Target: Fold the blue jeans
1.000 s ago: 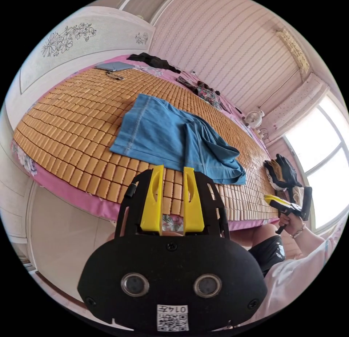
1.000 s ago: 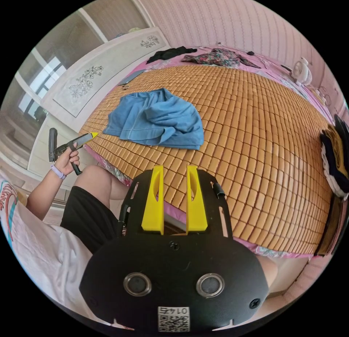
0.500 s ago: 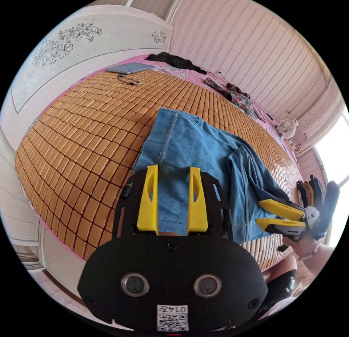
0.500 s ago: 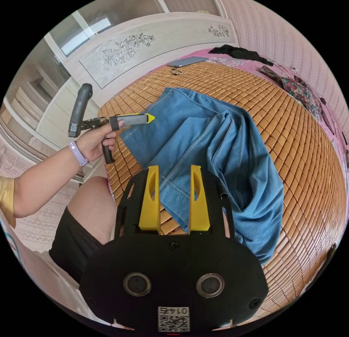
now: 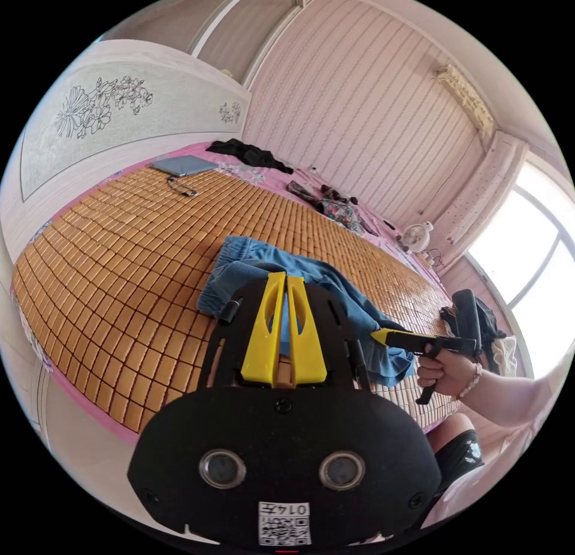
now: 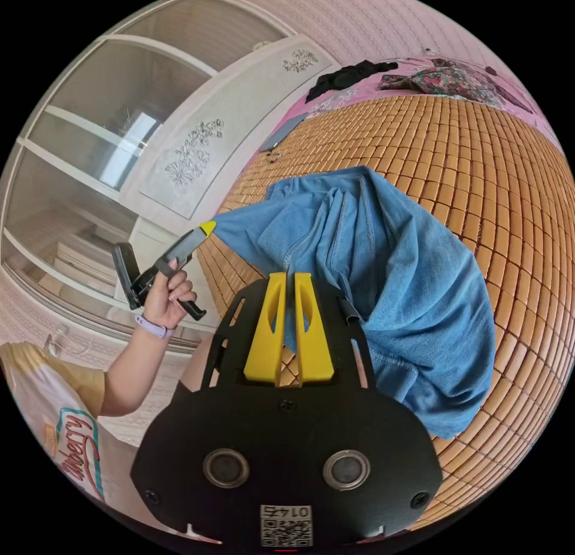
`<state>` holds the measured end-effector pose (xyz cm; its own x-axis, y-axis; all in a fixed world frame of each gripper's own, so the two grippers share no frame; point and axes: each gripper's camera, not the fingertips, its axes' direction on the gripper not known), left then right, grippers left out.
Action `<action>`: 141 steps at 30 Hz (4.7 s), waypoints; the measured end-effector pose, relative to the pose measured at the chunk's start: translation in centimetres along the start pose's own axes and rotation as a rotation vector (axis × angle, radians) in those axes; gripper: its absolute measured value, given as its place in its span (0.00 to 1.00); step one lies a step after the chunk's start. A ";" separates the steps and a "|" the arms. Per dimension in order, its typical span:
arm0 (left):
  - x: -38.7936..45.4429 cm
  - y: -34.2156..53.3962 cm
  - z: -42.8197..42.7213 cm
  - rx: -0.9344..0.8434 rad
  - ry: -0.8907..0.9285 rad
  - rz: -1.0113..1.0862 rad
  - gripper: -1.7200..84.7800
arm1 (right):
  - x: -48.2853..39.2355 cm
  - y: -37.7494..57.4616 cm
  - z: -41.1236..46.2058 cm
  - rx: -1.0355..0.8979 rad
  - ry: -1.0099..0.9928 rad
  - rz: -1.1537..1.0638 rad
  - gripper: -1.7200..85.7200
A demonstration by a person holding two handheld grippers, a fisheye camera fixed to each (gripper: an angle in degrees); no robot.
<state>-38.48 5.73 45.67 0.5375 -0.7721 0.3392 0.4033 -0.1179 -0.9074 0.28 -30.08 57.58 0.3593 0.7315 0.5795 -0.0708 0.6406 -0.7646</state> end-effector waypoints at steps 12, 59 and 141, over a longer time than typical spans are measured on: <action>13.0 9.1 5.2 -0.379 0.345 0.343 0.02 | 0.0 2.6 2.4 -0.231 0.211 -0.091 0.11; -5.8 -7.1 8.5 -0.408 -0.376 -0.061 0.05 | 7.1 23.0 -37.2 -0.026 0.813 0.234 0.03; -11.1 -5.9 12.5 -0.346 -0.438 0.148 0.07 | 10.4 34.1 -57.9 0.733 0.465 0.281 0.03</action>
<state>-37.59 22.80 50.34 0.8557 -0.4743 0.2070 0.0745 -0.2830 -0.9562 55.50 -14.13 21.18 0.5670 0.8169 0.1059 -0.7289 0.5574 -0.3975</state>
